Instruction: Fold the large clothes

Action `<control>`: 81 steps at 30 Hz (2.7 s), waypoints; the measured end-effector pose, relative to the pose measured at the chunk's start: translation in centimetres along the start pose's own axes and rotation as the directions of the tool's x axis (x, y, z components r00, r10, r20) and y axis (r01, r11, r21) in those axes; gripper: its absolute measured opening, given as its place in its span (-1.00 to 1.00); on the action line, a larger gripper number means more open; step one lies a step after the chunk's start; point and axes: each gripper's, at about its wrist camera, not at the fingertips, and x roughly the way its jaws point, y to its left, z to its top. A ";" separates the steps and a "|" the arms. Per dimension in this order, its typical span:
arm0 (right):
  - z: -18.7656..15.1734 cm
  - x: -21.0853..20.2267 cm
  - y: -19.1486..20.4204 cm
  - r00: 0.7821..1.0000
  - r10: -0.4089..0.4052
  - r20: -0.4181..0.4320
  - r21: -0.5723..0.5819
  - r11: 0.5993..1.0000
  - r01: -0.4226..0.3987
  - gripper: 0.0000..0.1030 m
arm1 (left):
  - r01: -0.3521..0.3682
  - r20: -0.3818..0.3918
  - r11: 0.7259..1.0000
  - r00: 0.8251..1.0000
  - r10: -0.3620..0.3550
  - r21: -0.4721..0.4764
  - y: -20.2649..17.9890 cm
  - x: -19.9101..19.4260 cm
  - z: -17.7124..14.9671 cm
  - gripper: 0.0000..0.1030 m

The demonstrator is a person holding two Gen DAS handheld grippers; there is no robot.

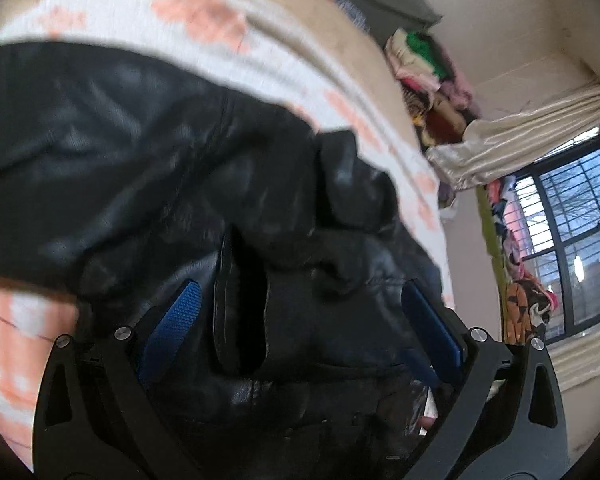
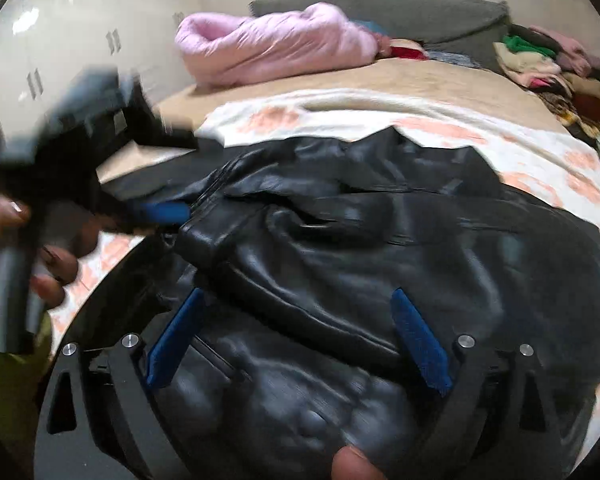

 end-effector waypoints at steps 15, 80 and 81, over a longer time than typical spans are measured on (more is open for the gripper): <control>-1.5 -6.9 -10.6 0.976 -0.210 0.062 0.250 0.950 0.189 -0.42 | 0.054 0.103 0.950 0.991 -0.090 0.308 -8.8 -3.9 -2.8 -1.00; -4.2 -0.5 -15.3 0.932 -0.290 -0.218 0.224 0.914 0.337 0.22 | -0.348 0.112 0.849 0.937 0.331 0.399 -2.3 1.9 -5.8 -0.15; -4.6 -0.3 -15.8 0.938 -0.275 -0.211 0.253 0.912 0.324 0.22 | -0.346 0.111 0.850 0.938 0.329 0.399 -2.3 1.8 -5.9 -0.15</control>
